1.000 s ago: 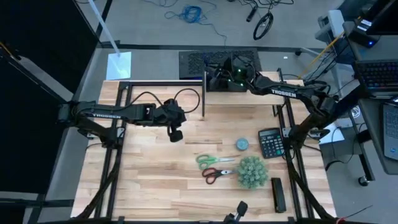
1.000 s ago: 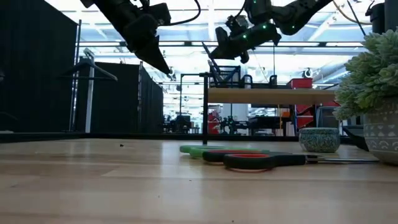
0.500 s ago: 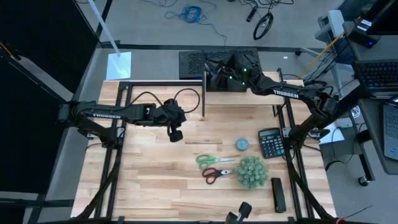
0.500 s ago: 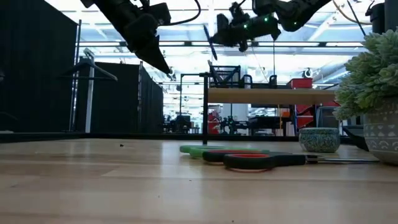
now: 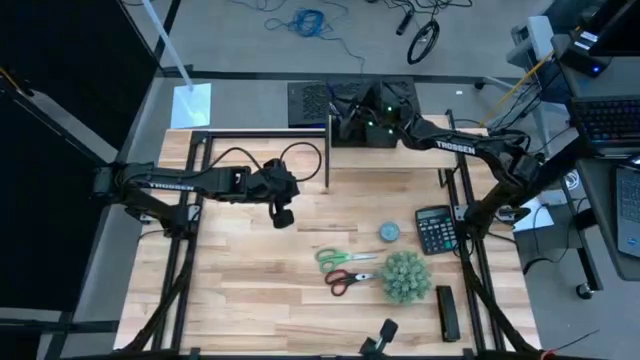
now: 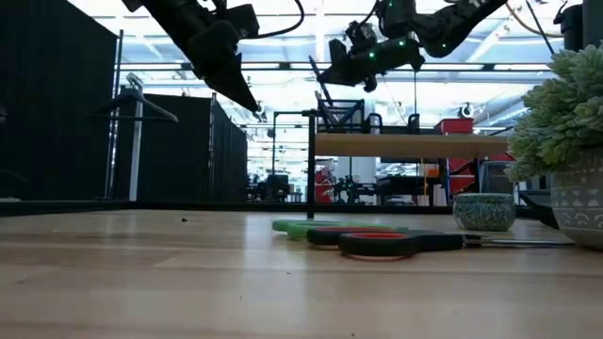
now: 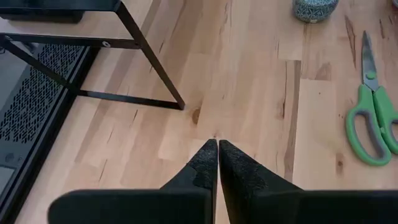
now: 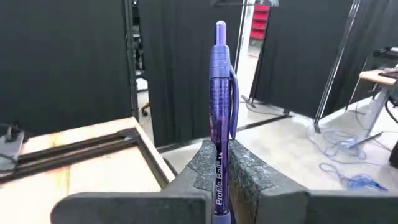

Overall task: Pick and place office supplies into organizer
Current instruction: Put the dark blue pen into the black desk organizer on the shelf, then put the green scissors into the black desk organizer on the shelf

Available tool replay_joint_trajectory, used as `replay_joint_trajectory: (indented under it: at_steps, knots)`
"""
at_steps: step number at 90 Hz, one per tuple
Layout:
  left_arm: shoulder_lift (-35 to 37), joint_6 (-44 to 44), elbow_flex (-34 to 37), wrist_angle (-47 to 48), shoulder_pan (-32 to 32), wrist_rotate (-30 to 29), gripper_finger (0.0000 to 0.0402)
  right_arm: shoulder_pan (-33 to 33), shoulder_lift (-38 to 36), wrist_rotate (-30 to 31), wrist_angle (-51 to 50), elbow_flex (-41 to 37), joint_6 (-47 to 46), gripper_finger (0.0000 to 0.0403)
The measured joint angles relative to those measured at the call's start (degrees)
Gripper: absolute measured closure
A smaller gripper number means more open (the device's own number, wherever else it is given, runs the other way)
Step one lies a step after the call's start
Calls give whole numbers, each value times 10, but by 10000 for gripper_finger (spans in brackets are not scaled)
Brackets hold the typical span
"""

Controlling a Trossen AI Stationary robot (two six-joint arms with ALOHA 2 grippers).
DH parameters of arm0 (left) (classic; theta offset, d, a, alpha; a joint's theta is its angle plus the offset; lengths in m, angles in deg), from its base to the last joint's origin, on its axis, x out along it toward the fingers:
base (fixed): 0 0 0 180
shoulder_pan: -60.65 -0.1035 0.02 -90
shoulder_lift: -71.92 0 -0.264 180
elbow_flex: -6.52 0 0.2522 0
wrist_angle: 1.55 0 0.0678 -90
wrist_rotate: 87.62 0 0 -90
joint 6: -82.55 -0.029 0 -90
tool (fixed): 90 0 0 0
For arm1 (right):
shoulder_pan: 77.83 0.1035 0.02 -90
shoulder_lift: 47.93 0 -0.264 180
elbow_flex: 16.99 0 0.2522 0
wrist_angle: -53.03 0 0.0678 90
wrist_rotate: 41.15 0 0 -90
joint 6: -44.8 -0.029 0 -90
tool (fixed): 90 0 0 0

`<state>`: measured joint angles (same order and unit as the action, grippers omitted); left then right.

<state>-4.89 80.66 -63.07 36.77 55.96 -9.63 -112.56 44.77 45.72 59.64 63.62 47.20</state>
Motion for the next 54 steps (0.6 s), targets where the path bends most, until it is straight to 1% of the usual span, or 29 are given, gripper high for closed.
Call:
replay_joint_trajectory:
  at_steps: [12,32,43,54]
  knots:
    - [0,0,0,0,0,0,398,1,0,0,-6,0,-4,390]
    - [0,0,0,0,0,0,398,1,0,-2,-9,0,-4,363]
    - [0,0,0,0,0,0,398,5,0,-2,-14,0,-2,342]
    - [0,0,0,0,0,0,398,9,0,-2,-20,0,10,312]
